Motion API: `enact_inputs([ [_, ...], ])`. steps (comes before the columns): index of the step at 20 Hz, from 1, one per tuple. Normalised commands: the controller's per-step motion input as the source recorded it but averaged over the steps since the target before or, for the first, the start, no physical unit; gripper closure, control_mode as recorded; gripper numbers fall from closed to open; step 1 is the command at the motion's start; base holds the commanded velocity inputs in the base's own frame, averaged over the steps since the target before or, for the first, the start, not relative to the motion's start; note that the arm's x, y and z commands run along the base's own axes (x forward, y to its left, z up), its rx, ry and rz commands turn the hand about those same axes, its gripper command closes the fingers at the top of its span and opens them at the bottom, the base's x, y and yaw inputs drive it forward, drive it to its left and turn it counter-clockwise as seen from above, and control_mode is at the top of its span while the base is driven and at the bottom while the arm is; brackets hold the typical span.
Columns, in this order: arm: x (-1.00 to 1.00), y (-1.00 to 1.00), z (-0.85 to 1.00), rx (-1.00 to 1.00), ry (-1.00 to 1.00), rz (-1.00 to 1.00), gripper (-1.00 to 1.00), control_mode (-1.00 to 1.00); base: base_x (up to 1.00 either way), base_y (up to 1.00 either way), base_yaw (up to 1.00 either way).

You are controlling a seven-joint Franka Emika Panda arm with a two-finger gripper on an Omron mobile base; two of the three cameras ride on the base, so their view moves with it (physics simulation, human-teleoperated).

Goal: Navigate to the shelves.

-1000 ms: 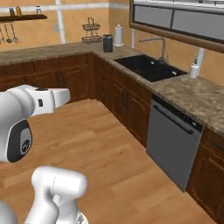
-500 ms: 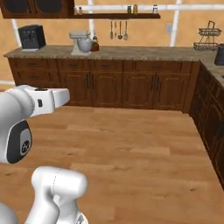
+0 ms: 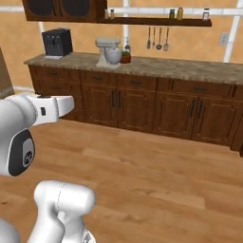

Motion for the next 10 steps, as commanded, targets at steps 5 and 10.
enact_inputs([
  [5,0.0,0.0,0.0,0.0,0.0,0.0,-1.0,1.0,1.0,-0.27,-0.06],
  [10,0.0,0.0,0.0,0.0,0.0,0.0,-1.0,1.0,1.0,0.12,-0.23],
])
